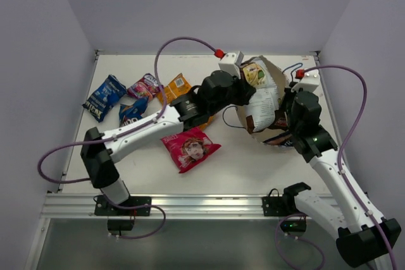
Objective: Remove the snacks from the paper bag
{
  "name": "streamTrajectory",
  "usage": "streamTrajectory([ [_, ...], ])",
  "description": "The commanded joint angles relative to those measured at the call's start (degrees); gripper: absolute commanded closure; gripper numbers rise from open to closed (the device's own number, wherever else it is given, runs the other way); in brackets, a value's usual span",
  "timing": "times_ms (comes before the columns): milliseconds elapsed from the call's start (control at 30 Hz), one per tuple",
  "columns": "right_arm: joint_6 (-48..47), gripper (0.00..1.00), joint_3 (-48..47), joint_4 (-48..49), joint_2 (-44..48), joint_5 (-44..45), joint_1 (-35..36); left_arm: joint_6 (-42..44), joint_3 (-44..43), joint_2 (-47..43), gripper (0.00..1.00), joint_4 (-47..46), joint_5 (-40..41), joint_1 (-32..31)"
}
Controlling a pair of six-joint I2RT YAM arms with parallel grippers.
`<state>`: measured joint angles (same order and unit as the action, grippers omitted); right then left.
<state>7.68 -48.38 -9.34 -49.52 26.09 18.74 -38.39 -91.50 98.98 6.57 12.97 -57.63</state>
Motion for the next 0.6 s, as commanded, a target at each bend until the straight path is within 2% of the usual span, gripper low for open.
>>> streamTrajectory([
  [0,-0.4,1.00,0.7,-0.4,-0.4,4.6,-0.1,2.3,0.3,-9.3,1.00,2.5,-0.6,0.5],
  [200,-0.2,1.00,0.7,-0.3,-0.9,4.1,-0.1,8.3,1.1,-24.4,1.00,7.6,4.2,2.8],
  [300,-1.4,1.00,1.4,1.2,-0.3,1.7,-0.1,11.0,1.1,-28.5,1.00,9.2,7.2,7.2],
  [400,-2.8,1.00,1.8,2.0,0.6,-1.7,-0.1,13.2,1.1,-28.8,1.00,10.1,8.2,10.6],
  [567,-5.0,1.00,2.5,3.5,2.6,-6.7,-0.1,14.0,3.3,-24.7,1.00,5.8,1.0,20.3],
])
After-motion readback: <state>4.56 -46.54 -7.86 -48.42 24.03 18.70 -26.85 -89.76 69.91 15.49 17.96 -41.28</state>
